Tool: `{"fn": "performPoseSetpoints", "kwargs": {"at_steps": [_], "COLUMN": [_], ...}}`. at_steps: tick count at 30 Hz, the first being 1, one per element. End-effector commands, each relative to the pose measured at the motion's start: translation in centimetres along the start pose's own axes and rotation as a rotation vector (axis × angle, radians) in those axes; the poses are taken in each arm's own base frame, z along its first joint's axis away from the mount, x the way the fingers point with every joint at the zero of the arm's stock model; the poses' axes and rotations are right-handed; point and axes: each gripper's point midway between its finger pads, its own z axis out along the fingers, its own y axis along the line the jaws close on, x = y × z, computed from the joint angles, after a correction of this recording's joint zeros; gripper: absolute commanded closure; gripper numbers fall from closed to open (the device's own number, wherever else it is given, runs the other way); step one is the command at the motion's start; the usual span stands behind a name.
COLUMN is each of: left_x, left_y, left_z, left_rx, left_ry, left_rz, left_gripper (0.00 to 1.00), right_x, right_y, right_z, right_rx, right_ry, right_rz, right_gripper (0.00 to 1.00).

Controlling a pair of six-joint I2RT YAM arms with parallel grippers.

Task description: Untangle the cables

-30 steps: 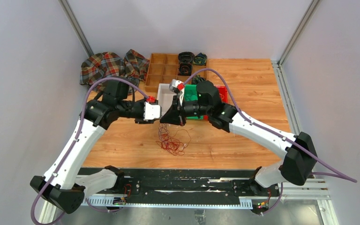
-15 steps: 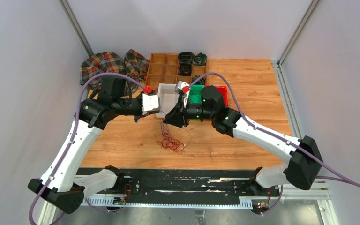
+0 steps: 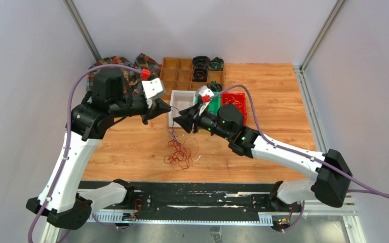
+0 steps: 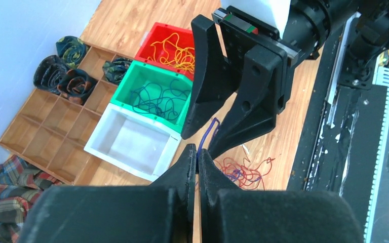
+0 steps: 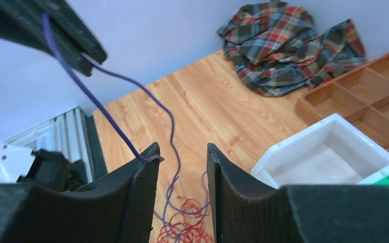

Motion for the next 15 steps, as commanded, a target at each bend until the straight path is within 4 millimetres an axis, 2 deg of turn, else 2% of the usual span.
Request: {"fn": "performPoseSetpoints", "kwargs": {"at_steps": [1,9,13,15], "left_x": [-1.9,-2.8,-3.8,-4.8], "left_y": [-0.5,-0.7,-0.7,-0.6], "left_z": [-0.7,-1.5,-1.5,-1.7], "left_rx": [-0.005,-0.016,0.001,0.005], "left_ry": [-0.052,-0.077,-0.099,-0.117], "left_rz": [-0.028,-0.002,0.005,0.013], "left_gripper": [1.0,1.0,0.99,0.99], "right_x": [-2.6,-3.7,-3.8,-2.9], "right_y": [-1.8,-4.1,-4.3,-4.4], "right_z": [0.2,-1.0,-0.1,0.7], "right_rx": [0.154,0.303,0.328,0.336], "right_ry": [-0.119,-0.185,-0.187,-0.172], "right_rz": [-0.019,-0.004,0.009,0.007], "right_gripper": [0.6,0.61,0.61,0.61]}}
